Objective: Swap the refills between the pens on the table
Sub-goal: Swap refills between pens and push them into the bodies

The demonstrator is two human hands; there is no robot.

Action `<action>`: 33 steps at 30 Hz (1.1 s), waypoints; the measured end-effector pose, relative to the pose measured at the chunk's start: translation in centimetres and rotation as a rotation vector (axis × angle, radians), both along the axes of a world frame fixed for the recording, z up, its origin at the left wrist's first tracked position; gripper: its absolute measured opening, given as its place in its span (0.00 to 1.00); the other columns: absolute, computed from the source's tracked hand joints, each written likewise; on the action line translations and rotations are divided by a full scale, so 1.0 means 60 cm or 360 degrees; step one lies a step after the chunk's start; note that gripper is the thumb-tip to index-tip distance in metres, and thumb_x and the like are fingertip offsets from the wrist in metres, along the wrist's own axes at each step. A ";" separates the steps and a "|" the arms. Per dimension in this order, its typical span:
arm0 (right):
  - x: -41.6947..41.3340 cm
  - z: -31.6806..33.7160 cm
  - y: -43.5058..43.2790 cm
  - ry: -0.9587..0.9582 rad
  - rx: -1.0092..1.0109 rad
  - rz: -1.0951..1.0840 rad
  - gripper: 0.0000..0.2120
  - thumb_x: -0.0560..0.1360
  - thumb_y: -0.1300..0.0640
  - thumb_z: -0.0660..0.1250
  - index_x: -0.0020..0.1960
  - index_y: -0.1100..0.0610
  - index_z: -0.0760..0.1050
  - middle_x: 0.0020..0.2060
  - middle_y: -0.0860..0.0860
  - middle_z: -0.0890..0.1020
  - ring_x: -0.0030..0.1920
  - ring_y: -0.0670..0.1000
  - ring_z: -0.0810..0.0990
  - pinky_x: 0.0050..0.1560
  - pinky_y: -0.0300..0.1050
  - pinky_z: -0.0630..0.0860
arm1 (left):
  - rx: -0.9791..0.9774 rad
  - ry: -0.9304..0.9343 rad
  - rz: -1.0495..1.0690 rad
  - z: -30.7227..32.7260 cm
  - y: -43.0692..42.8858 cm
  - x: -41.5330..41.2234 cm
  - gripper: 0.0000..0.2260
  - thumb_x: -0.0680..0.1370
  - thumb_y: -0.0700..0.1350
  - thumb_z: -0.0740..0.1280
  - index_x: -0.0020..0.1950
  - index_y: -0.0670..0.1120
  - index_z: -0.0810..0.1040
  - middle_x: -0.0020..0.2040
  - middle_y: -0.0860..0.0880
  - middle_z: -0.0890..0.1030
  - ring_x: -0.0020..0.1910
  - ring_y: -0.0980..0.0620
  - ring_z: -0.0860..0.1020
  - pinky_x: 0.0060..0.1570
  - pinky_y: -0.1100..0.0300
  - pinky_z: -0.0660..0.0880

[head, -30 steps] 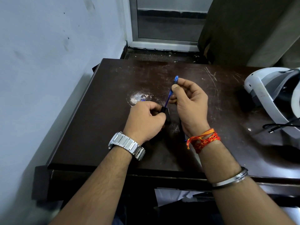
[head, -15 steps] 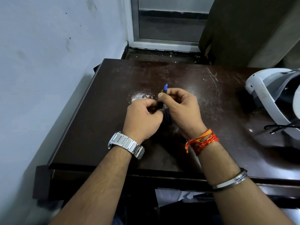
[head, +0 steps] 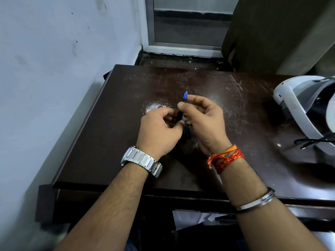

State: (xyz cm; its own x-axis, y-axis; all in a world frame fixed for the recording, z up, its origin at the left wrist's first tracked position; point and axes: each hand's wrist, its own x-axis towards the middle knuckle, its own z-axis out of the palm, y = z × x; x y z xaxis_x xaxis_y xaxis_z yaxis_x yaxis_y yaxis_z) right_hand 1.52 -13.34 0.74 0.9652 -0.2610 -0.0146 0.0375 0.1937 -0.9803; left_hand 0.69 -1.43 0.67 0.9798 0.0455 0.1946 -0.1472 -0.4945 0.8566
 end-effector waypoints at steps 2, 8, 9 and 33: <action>-0.001 -0.002 0.000 -0.0005 -0.0053 -0.0024 0.11 0.67 0.62 0.79 0.46 0.57 0.80 0.33 0.48 0.81 0.33 0.44 0.80 0.35 0.36 0.76 | 0.0012 -0.0020 -0.0014 -0.001 -0.001 -0.001 0.03 0.69 0.44 0.75 0.40 0.49 0.84 0.30 0.57 0.80 0.24 0.63 0.74 0.26 0.76 0.66; 0.000 -0.003 0.001 0.0014 -0.0042 -0.0020 0.08 0.68 0.62 0.78 0.43 0.55 0.81 0.31 0.46 0.83 0.32 0.42 0.81 0.34 0.34 0.76 | 0.0014 -0.0025 -0.0006 -0.003 -0.002 0.000 0.03 0.68 0.44 0.75 0.41 0.50 0.84 0.31 0.57 0.81 0.25 0.62 0.75 0.27 0.75 0.68; 0.000 -0.003 0.001 0.0003 -0.0059 -0.0037 0.09 0.67 0.61 0.79 0.42 0.55 0.80 0.31 0.46 0.82 0.32 0.43 0.80 0.34 0.35 0.76 | 0.0022 -0.0027 -0.0009 -0.003 -0.002 0.000 0.03 0.68 0.44 0.75 0.40 0.50 0.84 0.31 0.57 0.81 0.25 0.62 0.75 0.27 0.75 0.68; 0.000 -0.001 0.003 0.0016 0.0009 -0.0044 0.11 0.68 0.60 0.78 0.42 0.55 0.76 0.29 0.45 0.77 0.29 0.43 0.74 0.30 0.37 0.72 | 0.0020 -0.0042 0.0012 -0.002 -0.005 0.000 0.04 0.67 0.44 0.75 0.38 0.52 0.82 0.28 0.59 0.79 0.24 0.65 0.75 0.27 0.78 0.66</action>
